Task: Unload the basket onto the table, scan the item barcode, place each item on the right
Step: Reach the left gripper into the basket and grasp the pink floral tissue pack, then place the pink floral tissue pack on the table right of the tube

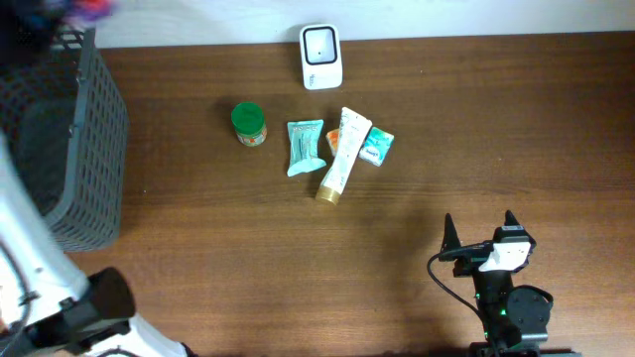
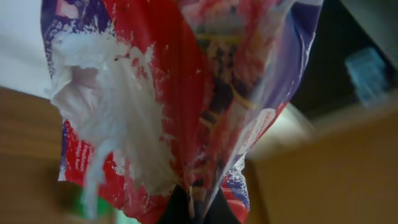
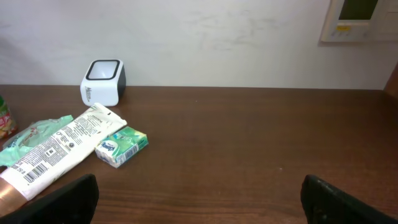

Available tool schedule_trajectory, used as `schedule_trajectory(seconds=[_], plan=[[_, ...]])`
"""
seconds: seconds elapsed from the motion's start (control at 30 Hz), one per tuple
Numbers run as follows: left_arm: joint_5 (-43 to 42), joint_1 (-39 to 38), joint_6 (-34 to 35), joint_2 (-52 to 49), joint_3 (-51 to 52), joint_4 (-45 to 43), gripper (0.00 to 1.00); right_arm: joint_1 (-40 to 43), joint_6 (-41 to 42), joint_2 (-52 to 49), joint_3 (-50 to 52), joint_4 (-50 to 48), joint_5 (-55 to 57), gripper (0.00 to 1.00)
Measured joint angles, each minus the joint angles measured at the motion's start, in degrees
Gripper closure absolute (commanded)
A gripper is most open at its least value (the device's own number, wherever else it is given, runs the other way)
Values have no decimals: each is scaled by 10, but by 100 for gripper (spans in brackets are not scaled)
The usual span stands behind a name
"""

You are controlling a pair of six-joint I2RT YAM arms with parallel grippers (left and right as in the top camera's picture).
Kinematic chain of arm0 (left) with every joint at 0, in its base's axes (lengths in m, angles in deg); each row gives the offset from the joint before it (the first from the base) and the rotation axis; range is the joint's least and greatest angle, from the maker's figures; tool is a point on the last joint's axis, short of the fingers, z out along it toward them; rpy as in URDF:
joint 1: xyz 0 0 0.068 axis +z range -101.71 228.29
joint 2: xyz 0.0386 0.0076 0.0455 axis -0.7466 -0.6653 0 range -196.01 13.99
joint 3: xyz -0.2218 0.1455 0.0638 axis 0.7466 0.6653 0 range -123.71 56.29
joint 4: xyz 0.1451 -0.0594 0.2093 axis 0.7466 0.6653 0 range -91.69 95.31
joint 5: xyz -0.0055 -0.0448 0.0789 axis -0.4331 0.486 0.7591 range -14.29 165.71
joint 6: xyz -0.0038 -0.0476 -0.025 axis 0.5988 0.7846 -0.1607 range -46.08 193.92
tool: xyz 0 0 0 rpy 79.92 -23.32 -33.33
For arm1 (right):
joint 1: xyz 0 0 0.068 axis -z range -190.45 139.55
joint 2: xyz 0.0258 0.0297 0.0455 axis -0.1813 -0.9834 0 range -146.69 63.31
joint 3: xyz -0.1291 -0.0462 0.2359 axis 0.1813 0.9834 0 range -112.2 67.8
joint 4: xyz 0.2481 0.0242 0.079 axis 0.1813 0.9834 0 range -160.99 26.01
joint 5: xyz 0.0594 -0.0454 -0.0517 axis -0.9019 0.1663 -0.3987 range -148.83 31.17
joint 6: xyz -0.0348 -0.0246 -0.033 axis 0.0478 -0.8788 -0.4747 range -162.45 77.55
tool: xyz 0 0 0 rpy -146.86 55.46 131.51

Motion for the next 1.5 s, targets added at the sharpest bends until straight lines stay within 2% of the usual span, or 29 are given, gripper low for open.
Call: schedule_trajectory(seconds=[0.1, 0.17, 0.3, 0.47, 0.57, 0.73, 0.83, 0.9, 0.93, 0.97, 1.13, 1.3, 1.37, 1.43, 1.47, 1.5], plan=[[-47, -143, -91, -8, 3, 53, 100, 0, 0, 0, 0, 0, 0, 1], [-42, -222, -138, -11, 30, 82, 100, 0, 0, 0, 0, 0, 0, 1], [-7, -367, -170, -57, 121, 82, 100, 0, 0, 0, 0, 0, 0, 1], [10, -452, -177, -187, 178, 77, 97, 0, 0, 0, 0, 0, 0, 1], [18, -475, -179, -231, 180, 75, 89, 0, 0, 0, 0, 0, 0, 1], [122, -490, -180, -262, 180, 77, 91, 0, 0, 0, 0, 0, 0, 2], [163, -489, -180, -262, 179, 77, 89, 0, 0, 0, 0, 0, 0, 1], [170, -489, -180, -262, 176, 77, 83, 0, 0, 0, 0, 0, 0, 1], [166, -489, -180, -262, 170, 77, 73, 0, 0, 0, 0, 0, 0, 1], [157, -489, -180, -262, 163, 77, 69, 0, 0, 0, 0, 0, 0, 1], [40, -489, -180, -262, 154, 76, 67, 0, 0, 0, 0, 0, 0, 1], [3, -485, -218, -262, 94, 120, 63, 0, 0, 0, 0, 0, 0, 1], [54, -481, -235, -263, 11, 184, 61, 0, 0, 0, 0, 0, 0, 2], [160, -480, -238, -263, -75, 247, 58, 0, 0, 0, 0, 0, 0, 1], [224, -479, -229, -263, -118, 284, 44, 0, 0, 0, 0, 0, 0, 1], [279, -477, -217, -263, -154, 317, 5, 0, 0, 0, 0, 0, 0, 1]])
